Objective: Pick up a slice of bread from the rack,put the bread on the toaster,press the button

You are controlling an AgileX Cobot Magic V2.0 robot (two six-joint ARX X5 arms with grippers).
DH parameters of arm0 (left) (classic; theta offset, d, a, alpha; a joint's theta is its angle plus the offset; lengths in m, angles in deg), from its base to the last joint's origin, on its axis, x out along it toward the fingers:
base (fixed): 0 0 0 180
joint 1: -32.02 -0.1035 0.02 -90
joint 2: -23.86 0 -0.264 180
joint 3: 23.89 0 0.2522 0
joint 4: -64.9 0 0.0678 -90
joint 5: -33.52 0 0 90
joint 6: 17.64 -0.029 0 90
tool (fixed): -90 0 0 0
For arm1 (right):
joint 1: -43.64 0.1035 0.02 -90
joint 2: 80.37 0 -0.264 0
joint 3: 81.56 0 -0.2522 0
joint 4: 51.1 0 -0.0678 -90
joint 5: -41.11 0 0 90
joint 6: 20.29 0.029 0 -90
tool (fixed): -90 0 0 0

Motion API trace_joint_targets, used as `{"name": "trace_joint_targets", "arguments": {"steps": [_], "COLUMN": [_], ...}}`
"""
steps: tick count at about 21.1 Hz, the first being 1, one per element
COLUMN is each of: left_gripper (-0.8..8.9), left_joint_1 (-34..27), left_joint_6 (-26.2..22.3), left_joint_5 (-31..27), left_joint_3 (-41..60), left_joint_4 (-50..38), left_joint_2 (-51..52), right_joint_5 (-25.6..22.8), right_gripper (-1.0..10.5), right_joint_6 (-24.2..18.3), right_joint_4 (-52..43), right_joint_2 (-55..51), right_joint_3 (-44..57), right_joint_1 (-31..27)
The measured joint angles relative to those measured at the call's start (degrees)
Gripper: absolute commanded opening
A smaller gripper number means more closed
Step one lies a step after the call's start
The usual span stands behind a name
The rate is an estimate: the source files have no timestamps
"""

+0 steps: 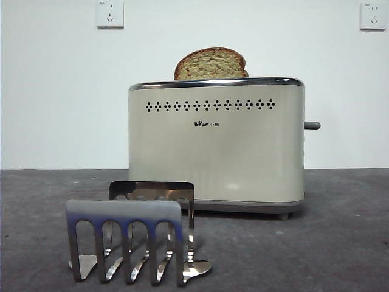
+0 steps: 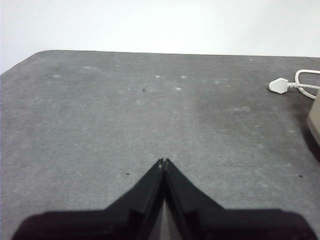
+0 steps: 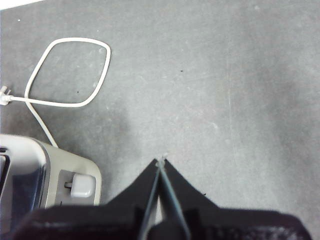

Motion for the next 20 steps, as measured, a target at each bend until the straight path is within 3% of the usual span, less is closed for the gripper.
{"name": "trace_joint_targets", "arguments": {"steps": [13, 18, 20], "left_gripper": [-0.04, -0.04, -0.04], "left_joint_1": [-0.02, -0.02, -0.02], "left_joint_6": [-0.02, -0.02, -0.02], "left_joint_5": [-0.02, -0.02, -0.02], "left_joint_3": [0.00, 0.00, 0.00], "left_joint_4": [-0.07, -0.11, -0.13], "left_joint_2": [-0.76, -1.18, -1.46], "right_joint_5": [0.02, -10.32, -10.64], "right_gripper": [0.0, 0.0, 0.0], "right_joint_6": [-0.02, -3.78, -4.52], "right_joint_4": [-0.46, -2.36, -8.59], "right_joint_2": [0.00, -6.21, -15.43], "right_joint_3": [0.00, 2.51, 9.16], "right_joint_1": [0.00, 0.07, 0.15]}}
